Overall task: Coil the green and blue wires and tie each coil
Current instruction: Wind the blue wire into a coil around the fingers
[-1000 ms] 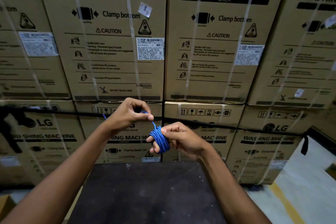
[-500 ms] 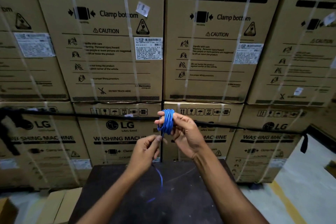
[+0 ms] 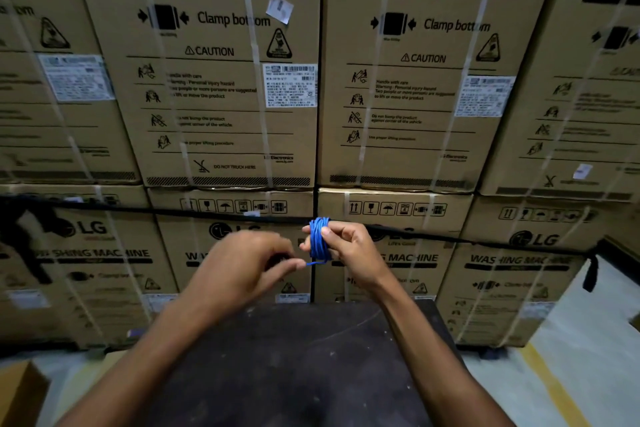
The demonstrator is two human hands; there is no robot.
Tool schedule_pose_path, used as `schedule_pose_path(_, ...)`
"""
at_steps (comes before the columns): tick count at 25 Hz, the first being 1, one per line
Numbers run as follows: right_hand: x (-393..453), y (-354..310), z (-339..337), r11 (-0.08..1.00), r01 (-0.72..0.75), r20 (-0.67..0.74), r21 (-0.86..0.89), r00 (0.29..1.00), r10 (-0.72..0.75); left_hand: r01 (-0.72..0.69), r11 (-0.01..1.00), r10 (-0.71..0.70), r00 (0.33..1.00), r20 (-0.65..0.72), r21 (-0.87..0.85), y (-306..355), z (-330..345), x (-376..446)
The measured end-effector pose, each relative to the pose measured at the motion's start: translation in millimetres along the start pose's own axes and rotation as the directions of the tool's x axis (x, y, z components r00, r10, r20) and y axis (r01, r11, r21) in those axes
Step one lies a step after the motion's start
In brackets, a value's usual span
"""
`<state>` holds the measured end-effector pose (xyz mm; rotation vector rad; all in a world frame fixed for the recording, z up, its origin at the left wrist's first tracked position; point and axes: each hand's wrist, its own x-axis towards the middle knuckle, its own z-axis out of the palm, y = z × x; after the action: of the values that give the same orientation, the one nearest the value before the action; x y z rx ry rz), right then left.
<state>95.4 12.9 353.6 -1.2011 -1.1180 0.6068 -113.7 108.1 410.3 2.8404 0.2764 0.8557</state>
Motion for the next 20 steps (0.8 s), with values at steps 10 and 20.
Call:
schedule_pose_path(10, -20, -33, 6, 0.953, -0.195, 0.446, 0.231, 0.892, 0.075, 0.088, 0.716, 0.007, 0.991, 0.133, -0.692, -48, -5, 61)
schedule_pose_path(20, -14, -36, 14, 0.799, -0.144, 0.263, 0.584, 0.965, -0.019, 0.297, 0.369, -0.282, 0.939, 0.199, -0.881, -31, 82, 33)
